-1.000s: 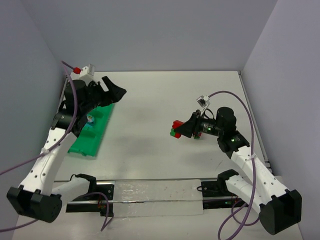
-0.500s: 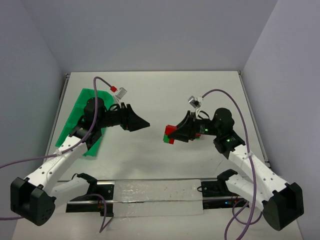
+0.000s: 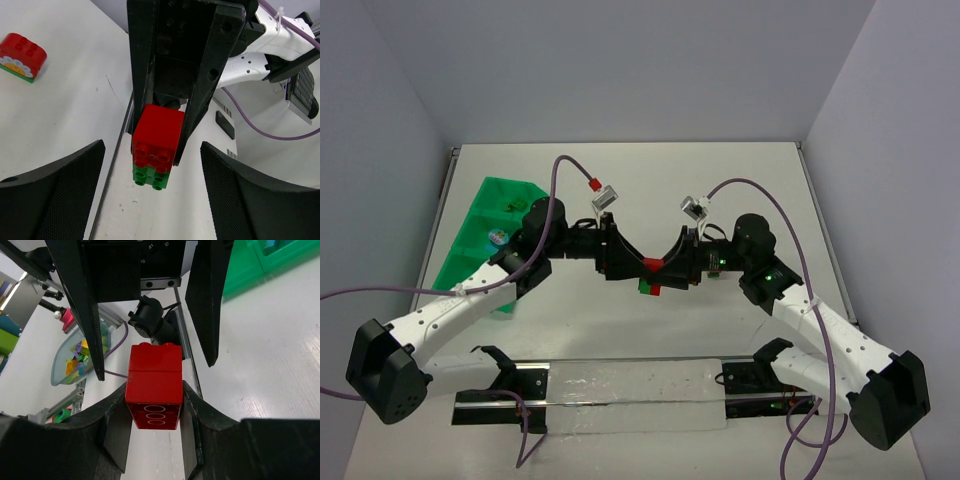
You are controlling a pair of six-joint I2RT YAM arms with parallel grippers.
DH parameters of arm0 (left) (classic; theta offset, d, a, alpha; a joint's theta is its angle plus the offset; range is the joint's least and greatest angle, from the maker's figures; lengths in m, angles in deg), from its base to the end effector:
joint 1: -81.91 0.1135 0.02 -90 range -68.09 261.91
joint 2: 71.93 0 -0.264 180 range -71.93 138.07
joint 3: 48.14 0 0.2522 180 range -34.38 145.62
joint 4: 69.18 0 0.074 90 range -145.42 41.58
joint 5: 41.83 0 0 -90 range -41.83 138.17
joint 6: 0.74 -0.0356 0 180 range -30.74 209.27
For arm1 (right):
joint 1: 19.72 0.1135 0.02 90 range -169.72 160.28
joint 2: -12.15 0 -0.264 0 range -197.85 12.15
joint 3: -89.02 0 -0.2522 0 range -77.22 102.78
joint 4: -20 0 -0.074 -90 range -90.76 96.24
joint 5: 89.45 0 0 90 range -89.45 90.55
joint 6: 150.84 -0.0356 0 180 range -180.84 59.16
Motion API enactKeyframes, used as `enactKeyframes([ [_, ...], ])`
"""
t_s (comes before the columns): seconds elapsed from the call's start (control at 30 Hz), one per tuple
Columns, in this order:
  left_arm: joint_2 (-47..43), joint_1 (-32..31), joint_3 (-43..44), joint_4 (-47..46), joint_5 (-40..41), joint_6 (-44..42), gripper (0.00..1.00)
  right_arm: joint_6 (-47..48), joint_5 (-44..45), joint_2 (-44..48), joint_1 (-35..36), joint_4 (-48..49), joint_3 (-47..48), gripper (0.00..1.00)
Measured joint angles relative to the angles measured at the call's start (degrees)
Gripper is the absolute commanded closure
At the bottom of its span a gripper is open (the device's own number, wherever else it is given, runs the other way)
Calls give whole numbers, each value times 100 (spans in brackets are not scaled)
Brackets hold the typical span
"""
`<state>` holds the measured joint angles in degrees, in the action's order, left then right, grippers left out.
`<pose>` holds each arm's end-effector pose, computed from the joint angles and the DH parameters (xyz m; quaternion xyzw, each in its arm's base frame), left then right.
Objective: Sort the legos into containers by color
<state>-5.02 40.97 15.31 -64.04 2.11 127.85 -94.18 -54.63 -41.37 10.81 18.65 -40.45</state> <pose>0.1840 -0.1935 0.3264 0.2694 0.6923 -0.6118 0.2716 0.1651 0.1313 0.3055 -0.2988 0.6575 0.6070 0.3317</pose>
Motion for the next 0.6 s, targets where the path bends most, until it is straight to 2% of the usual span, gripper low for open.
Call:
enactKeyframes([
  [0.07, 36, -46, 33, 4, -2, -28, 26, 19, 10, 1, 4, -25, 13, 89],
  [0.17, 87, -66, 98, 6, -2, -46, 44, 31, 18, 1, 9, -64, 32, 89],
  [0.3, 123, -83, 164, 18, -10, -99, 83, 43, 30, 2, 9, -110, 39, 88],
  [0.37, 123, -90, 188, 37, -22, -131, 99, 42, 26, 2, 9, -122, 44, 86],
  [0.47, 123, -92, 194, 77, 0, -153, 100, 48, 28, 0, 9, -132, 44, 80],
  [0.6, 73, -107, 199, 212, 196, -181, 100, 109, 100, 0, 9, -221, 44, 79],
])
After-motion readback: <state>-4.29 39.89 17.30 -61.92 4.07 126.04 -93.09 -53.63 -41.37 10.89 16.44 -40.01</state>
